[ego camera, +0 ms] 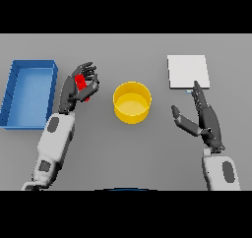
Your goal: Pick up the red beaker and tilt it to pour out 1 green nut into yellow bowl. Pick up the yellow bowl and place it on the metallic measuring scale.
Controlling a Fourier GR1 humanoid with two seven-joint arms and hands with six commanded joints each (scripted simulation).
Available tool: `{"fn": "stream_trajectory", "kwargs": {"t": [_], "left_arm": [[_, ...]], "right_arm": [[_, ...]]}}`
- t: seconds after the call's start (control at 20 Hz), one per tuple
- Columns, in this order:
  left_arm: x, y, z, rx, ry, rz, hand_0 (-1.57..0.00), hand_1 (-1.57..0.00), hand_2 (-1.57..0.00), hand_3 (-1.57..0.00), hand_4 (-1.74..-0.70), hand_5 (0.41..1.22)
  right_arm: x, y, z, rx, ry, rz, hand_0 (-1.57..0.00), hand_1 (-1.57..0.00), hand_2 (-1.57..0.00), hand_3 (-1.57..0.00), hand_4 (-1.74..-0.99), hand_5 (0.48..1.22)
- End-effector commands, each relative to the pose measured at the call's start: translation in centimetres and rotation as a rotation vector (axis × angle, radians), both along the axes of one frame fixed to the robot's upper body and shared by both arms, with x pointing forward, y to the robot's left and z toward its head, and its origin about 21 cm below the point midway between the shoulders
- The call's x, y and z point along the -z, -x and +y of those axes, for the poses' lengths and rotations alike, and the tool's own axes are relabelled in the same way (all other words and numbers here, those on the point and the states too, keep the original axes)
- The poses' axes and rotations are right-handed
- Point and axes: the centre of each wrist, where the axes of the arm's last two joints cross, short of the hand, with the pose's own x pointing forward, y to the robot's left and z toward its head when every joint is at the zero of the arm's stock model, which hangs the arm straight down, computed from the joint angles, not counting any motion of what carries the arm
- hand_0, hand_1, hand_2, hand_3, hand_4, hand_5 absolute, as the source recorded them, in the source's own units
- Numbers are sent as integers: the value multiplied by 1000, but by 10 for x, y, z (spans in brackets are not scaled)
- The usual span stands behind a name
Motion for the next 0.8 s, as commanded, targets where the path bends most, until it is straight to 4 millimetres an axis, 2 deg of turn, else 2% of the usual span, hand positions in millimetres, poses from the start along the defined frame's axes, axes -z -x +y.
{"fn": "stream_trajectory", "kwargs": {"t": [0.0, 0.05, 0.15, 0.3, 0.5, 0.6, 0.75], "left_arm": [[1, -1, -1, -7, 11, -3, -782, -759, -755, -647, -1420, 873], [2, -3, -2, -15, 23, -2, -940, -921, -918, -832, -1425, 943], [4, -3, -2, -14, 13, -14, -1167, -1155, -1153, -1081, -1529, 1043], [3, -5, -3, -1, 4, -26, -1364, -1358, -1357, -1176, -1621, 1130], [-1, -4, -10, 25, -30, -45, -1486, -1484, -1483, -1409, -1529, 1184], [-5, -4, -5, 27, -41, -71, -1517, -1515, -1515, -1468, -1512, 1197], [-21, -7, -9, 30, -33, -99, -1543, -1542, -1542, -1518, -1502, 1209]], "right_arm": [[-1, 3, -3, -4, 2, -10, 1, 1, 1, 1, -1292, 646], [-1, 1, -2, -3, 0, 5, 1, 1, 1, 1, -1290, 646], [0, 1, 1, -8, -2, -2, 1, 1, 1, 1, -1291, 649], [-1, 4, -2, -9, 5, -2, 1, 1, 1, 1, -1290, 649], [-1, 2, 0, -1, 12, 2, 1, 1, 1, 1, -1287, 650], [3, 0, 2, -3, 9, 3, 1, 1, 1, 1, -1289, 652], [1, 5, 2, -4, 7, -8, 1, 1, 1, 1, -1294, 659]]}}
